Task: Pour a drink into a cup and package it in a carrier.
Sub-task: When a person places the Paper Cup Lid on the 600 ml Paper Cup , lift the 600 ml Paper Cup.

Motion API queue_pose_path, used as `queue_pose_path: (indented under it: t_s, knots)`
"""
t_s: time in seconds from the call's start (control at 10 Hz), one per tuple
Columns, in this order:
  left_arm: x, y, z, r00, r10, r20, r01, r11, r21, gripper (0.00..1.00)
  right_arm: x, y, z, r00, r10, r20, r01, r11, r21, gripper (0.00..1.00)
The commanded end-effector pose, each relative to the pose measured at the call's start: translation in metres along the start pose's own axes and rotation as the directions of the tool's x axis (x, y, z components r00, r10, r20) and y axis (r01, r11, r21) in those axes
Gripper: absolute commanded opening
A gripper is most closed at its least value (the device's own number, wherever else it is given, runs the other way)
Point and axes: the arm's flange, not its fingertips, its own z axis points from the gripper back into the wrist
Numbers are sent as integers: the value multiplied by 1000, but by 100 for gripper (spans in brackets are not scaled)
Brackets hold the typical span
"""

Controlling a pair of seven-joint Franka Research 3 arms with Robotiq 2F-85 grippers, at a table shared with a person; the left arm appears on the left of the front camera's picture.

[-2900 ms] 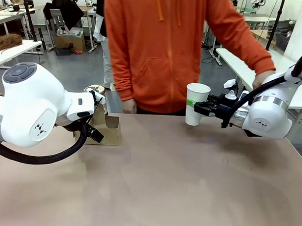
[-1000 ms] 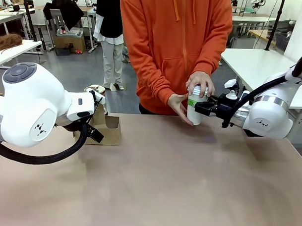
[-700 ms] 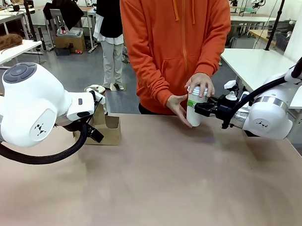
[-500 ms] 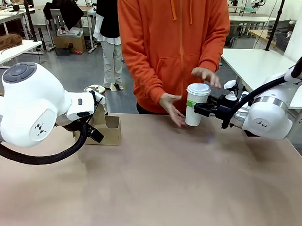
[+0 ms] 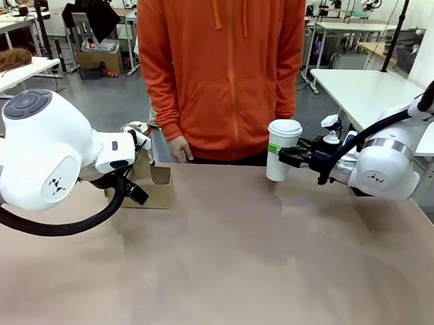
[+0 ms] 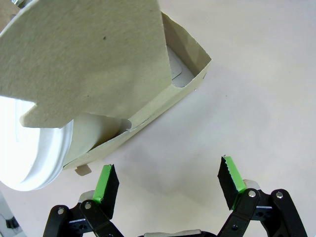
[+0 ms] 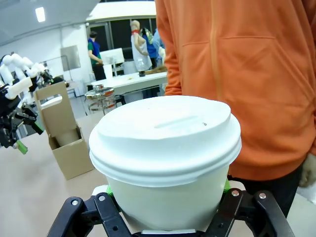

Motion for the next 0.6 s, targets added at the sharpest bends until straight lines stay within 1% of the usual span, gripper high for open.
queue_pose_path:
  t_s: [0.0,0.4,0.5]
  knots:
    - [0,0,0,1000,0,1,0,1000,-2,100,6,1,-3,1000,5,5,-5,1000,-4,80]
    - [0,0,0,1000,0,1,0,1000,-2,100,6,1,-3,1000,5,5,-5,1000,-4,80]
    - [0,0,0,1000,0,1,0,1000,-2,100,0,0,0,1000,0,0,0,1000,0,80]
